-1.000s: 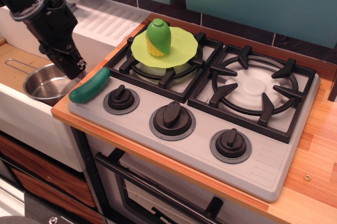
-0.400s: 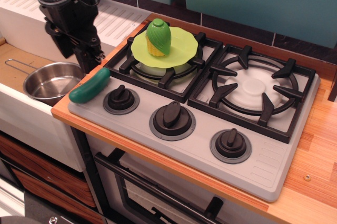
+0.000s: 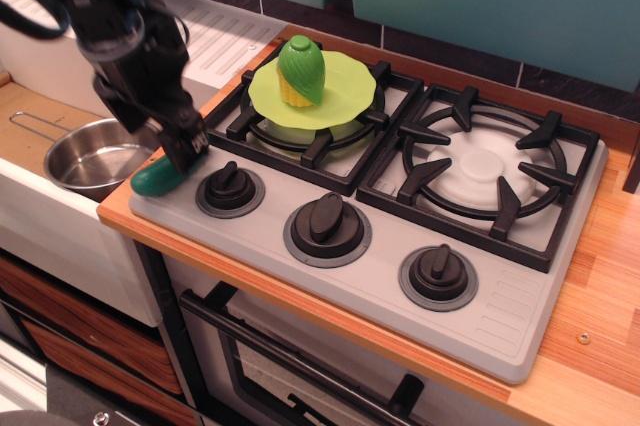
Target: Put corncob on plate and cucumber in pot or pan in sink
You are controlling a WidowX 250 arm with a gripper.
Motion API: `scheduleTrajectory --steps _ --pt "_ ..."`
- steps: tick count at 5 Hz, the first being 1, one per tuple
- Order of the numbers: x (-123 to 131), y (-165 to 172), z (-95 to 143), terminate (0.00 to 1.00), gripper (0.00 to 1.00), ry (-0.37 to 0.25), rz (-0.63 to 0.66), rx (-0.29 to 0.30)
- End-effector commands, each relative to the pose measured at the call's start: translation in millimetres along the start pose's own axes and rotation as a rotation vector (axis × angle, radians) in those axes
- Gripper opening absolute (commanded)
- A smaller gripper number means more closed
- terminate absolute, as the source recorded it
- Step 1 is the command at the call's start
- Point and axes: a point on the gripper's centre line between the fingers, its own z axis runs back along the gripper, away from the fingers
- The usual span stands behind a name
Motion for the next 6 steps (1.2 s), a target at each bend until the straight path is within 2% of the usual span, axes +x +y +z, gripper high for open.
scheduleTrajectory --steps 1,3,4,5,6 --pt "2.8 5.8 -8.1 0.0 1.0 -0.052 -0.009 0.026" --pt "3.2 8.3 -16.4 0.0 1.0 -0.072 -0.018 0.0" --pt "8.2 11.5 -23.2 0.0 0.0 -0.076 -0.013 -0.036" --pt "12.3 14.6 -21.6 0.0 0.0 -0.077 -0.022 -0.085" --pt "12.9 16.6 -13.1 0.0 0.0 -0.064 -0.026 -0.091"
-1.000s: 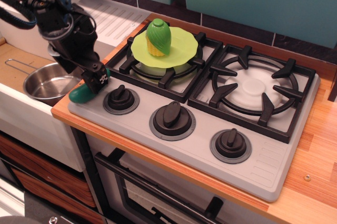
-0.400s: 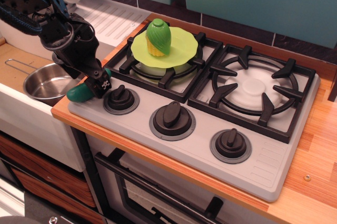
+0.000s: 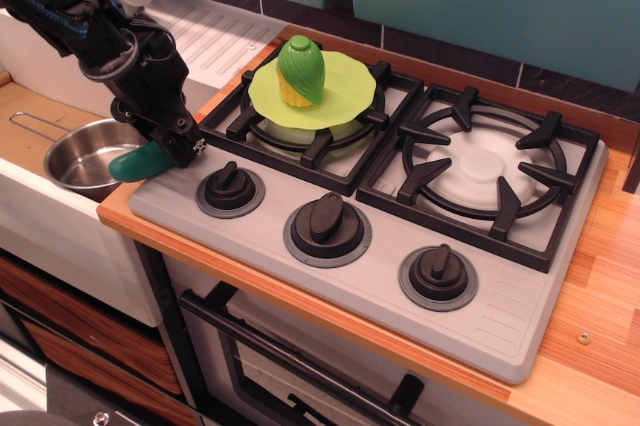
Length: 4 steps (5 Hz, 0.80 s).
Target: Put corncob on plate and cucumber in pot or pan in sink
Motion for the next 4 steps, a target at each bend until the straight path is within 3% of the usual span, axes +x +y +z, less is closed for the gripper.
scheduleTrajectory --steps 1,2,3,4 --pt "9.2 2.0 38.3 0.0 0.0 0.036 -0.007 0.023" --pt "11.4 -0.1 57.5 0.0 0.0 0.058 -0.003 0.036" --pt "9.8 4.0 51.1 0.0 0.0 0.015 -0.033 0.043" --pt "7.8 18.4 33.1 0.0 0.0 -0.087 -0.095 0.039"
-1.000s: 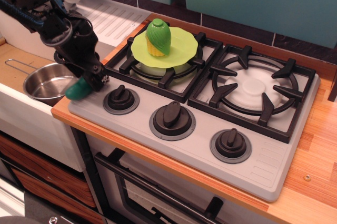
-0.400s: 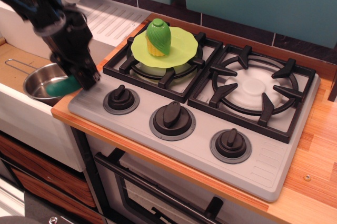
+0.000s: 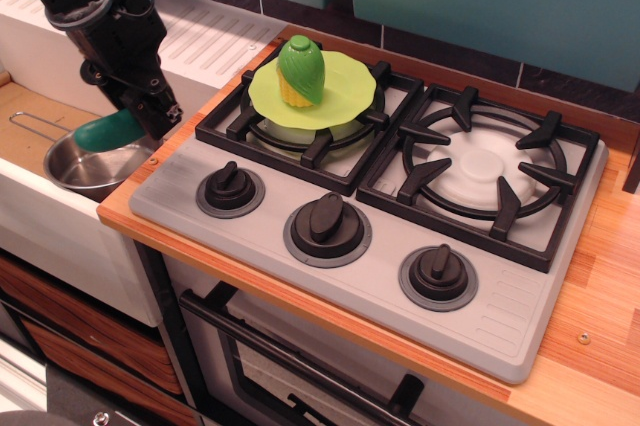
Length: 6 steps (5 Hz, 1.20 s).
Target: Put corncob on plate and cucumber in pot or pan in sink
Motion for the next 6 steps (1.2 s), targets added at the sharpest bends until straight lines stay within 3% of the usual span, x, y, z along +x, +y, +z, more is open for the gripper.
scheduleTrajectory --steps 1,2,5,6 --pt "6.4 31.7 -24.9 0.0 0.0 -0.15 -0.107 0.031" --pt "8.1 44.0 -34.3 0.0 0.0 -0.165 -0.13 0.039" --pt "-1.1 68.4 -28.8 0.0 0.0 -0.176 -0.196 0.097" --pt "-3.4 69.9 -26.8 1.0 1.0 -0.192 -0.212 0.097"
